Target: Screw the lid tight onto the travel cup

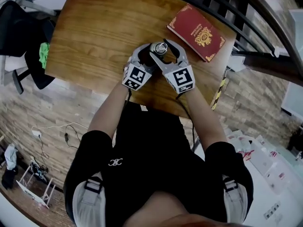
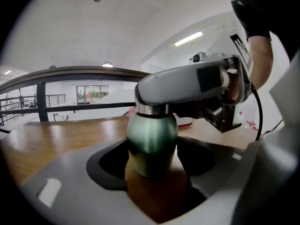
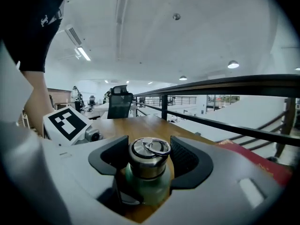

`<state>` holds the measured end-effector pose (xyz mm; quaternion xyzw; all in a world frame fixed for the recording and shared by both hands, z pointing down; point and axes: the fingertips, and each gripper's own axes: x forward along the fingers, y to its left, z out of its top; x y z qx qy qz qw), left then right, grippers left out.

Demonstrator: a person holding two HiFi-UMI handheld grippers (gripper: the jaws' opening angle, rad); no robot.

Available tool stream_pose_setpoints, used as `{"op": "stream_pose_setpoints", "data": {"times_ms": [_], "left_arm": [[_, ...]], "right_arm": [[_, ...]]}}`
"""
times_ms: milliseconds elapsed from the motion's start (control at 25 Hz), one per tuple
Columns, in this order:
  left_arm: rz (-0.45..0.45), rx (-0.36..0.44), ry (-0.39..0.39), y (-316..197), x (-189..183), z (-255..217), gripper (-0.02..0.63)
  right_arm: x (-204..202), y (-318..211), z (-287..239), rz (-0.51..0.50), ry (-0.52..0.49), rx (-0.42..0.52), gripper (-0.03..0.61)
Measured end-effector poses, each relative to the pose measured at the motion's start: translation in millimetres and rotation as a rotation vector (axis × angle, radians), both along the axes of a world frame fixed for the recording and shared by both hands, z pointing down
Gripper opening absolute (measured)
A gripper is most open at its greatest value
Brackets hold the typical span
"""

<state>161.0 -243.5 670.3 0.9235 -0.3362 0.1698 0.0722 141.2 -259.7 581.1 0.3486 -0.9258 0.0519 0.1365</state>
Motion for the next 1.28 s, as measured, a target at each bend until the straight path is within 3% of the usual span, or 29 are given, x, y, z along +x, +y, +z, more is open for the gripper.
{"op": "stream_pose_setpoints", "data": {"times_ms": [400, 520, 680, 800, 920, 1000, 1200, 1280], "left_arm": [[0.087, 0.007, -0.041, 2.9, 6.2, 3.9, 0.372], [0.077, -0.003, -0.024, 2.8, 4.4, 4.4, 0.373], [0.07, -0.023, -0.001, 1.1, 2.9, 4.7, 0.371], [0.08, -0.028, 0.007, 0.5, 3.1, 3.7, 0.371], [0.112, -0.031, 0.007, 1.1, 3.6, 4.6, 0.371], [0.144, -0.03, 0.0, 1.3, 2.7, 3.5, 0.371], [0.237, -0.032, -0.019, 0.9, 2.0, 5.4, 0.371], [0.292, -0.038, -0.036, 2.2, 2.4, 9.0, 0.37]], "right_arm": [[19.8, -0.9, 1.3, 0.356, 0.043, -0.03, 0.276], [16.8, -2.0, 1.8, 0.371, 0.058, -0.028, 0.276], [12.3, -4.5, 2.0, 0.305, 0.054, -0.034, 0.278], [8.5, 0.4, -0.8, 0.145, 0.024, -0.045, 0.278], [7.1, 6.6, -6.1, -0.11, 0.089, -0.026, 0.279], [6.7, 7.3, -7.5, -0.285, 0.187, -0.027, 0.313], [4.0, 27.3, -0.2, -0.763, 0.511, -0.037, 0.318], [5.0, 32.0, 6.3, -0.897, 0.632, -0.014, 0.318]]}}
